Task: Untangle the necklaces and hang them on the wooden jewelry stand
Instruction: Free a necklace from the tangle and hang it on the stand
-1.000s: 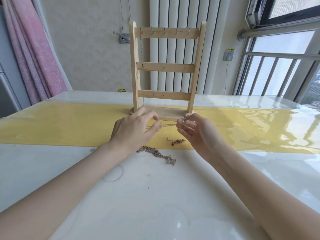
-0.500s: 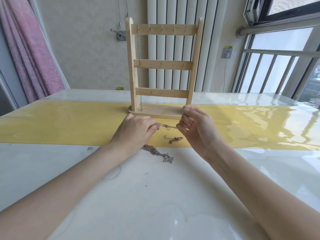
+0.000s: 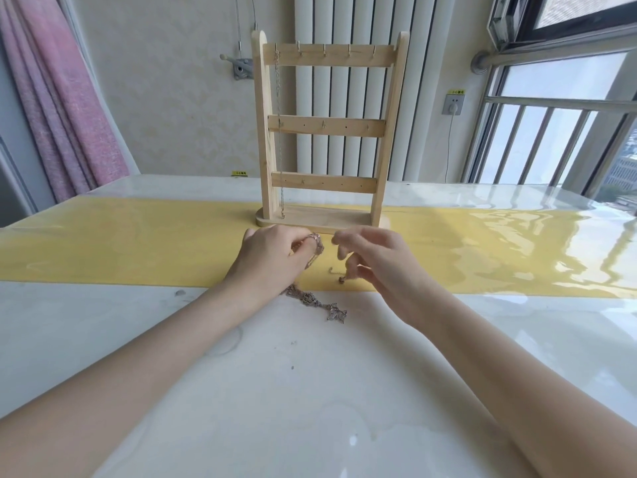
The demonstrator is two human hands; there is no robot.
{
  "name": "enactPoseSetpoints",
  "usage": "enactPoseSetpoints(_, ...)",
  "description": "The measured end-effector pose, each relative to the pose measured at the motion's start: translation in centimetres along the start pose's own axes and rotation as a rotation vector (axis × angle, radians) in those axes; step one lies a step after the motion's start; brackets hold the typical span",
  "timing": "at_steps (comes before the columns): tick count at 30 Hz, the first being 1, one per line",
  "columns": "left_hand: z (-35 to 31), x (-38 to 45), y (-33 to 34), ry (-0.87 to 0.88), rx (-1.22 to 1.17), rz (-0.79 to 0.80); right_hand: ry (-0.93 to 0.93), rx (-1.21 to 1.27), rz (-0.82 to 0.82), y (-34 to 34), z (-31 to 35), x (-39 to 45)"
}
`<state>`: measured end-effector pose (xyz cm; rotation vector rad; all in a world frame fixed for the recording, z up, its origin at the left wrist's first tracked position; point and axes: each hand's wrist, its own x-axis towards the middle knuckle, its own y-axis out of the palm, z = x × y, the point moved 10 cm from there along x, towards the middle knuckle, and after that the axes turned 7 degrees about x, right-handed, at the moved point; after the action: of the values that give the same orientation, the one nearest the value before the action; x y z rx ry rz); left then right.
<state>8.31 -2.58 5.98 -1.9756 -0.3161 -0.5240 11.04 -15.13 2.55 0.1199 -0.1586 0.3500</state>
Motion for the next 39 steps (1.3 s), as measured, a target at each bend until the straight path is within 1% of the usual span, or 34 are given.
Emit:
enactPoseSetpoints(2, -0.3, 0.0, 0.1, 0.022, 0.011, -0.007, -0.001, -0.088, 0.05, 1.1, -0.2, -0.2)
enactPoseSetpoints(7, -0.6, -0.3, 0.2, 0.059, 0.095, -0.018, 0.027, -0.064, 0.109, 1.8, -0.5, -0.5)
enactPoseSetpoints(12, -0.3, -0.2, 0.3, 0.049, 0.092, -0.013, 0.025, -0.029, 0.05, 1.2, -0.2, -0.4)
enactPoseSetpoints(14, 0.2, -0.1, 0.6, 0.048, 0.132, -0.001, 0.034, -0.02, 0.035, 1.0, -0.2, -0.4)
enactPoseSetpoints(17, 0.5, -0.1, 1.1, 0.038, 0.127, 0.017, 0.076, -0.064, -0.031, 0.3, -0.5, -0.4)
enactPoseSetpoints(19, 0.4, -0.2, 1.2, 0.022, 0.107, 0.048, 0.079, -0.176, -0.057, -0.1, -0.6, -0.5)
enactPoseSetpoints(20, 0.5, -0.3, 1.2, 0.006, 0.084, 0.063, 0.044, -0.299, -0.049, -0.2, -0.4, -0.4)
enactPoseSetpoints(22, 0.5, -0.4, 0.8, -0.031, 0.014, 0.06, -0.057, -0.64, -0.015, 0.3, 0.2, -0.3)
enactPoseSetpoints(23, 0.5, -0.5, 0.6, -0.047, -0.009, 0.053, -0.1, -0.766, -0.006, 0.6, 0.3, -0.3)
enactPoseSetpoints(24, 0.8, -0.4, 0.5, -0.061, -0.038, 0.045, -0.13, -0.812, -0.012, 0.8, 0.5, -0.3)
enactPoseSetpoints(25, 1.1, -0.3, 0.5, -0.077, -0.084, 0.04, -0.147, -0.797, -0.029, 0.7, 0.8, -0.3)
enactPoseSetpoints(26, 1.5, -0.2, 0.6, -0.093, -0.13, 0.039, -0.144, -0.728, -0.055, 0.4, 1.0, -0.3)
enactPoseSetpoints(29, 2.5, 0.1, 1.3, -0.134, -0.158, 0.1, -0.011, -0.309, -0.132, -1.2, 0.3, -0.3)
enactPoseSetpoints(30, 2.6, 0.1, 1.7, -0.131, -0.155, 0.131, 0.031, -0.174, -0.134, -1.4, -0.1, -0.3)
enactPoseSetpoints(31, 2.4, 0.1, 2.0, -0.112, -0.157, 0.149, 0.052, -0.097, -0.122, -1.4, -0.3, -0.3)
enactPoseSetpoints(33, 1.4, 0.0, 1.8, -0.03, -0.189, 0.122, 0.056, -0.064, -0.087, -1.2, -0.3, -0.4)
enactPoseSetpoints(35, -0.1, -0.2, 1.2, 0.031, -0.263, 0.08, 0.062, -0.102, -0.06, -0.6, -0.3, -0.4)
enactPoseSetpoints(39, -1.0, -0.6, 2.2, 0.021, -0.472, 0.159, 0.076, -0.101, -0.062, -0.1, -0.9, -0.4)
